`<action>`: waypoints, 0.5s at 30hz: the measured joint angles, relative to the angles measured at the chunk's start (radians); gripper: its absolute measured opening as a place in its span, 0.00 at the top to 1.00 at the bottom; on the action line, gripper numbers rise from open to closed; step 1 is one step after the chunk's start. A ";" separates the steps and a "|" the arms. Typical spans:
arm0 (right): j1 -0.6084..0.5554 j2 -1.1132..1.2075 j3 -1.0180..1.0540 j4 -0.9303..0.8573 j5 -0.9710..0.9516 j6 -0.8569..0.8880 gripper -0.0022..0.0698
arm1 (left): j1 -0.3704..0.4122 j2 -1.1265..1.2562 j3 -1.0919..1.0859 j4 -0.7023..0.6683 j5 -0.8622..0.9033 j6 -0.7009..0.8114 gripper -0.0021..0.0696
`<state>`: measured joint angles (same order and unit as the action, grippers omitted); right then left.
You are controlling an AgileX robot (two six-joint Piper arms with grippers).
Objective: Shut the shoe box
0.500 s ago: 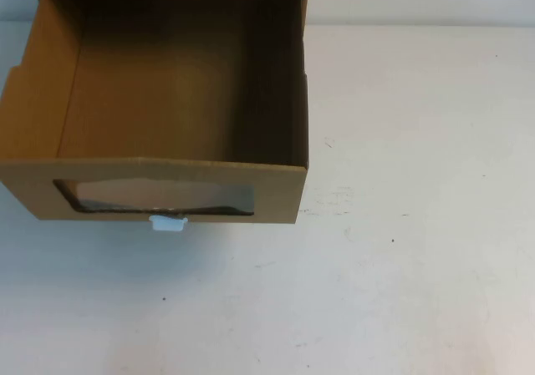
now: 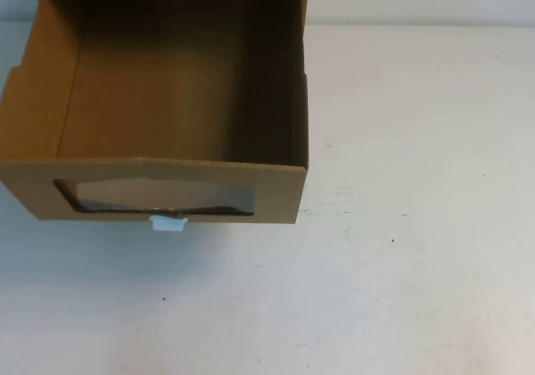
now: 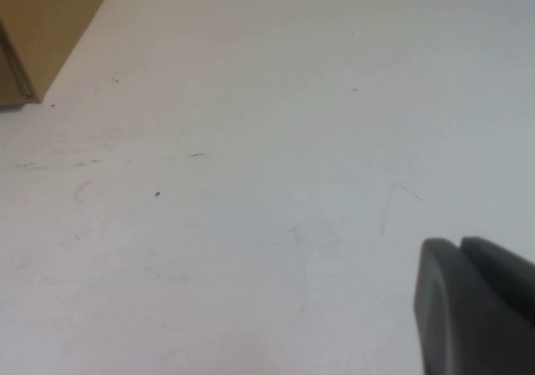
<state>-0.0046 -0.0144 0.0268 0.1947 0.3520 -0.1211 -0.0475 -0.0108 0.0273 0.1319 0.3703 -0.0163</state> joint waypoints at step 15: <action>0.000 0.000 0.000 0.000 0.000 0.000 0.99 | 0.000 0.000 0.000 -0.013 -0.009 -0.012 0.98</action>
<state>-0.0046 -0.0144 0.0268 0.1947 0.3520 -0.1211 -0.0475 -0.0108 0.0273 0.1191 0.3618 -0.0281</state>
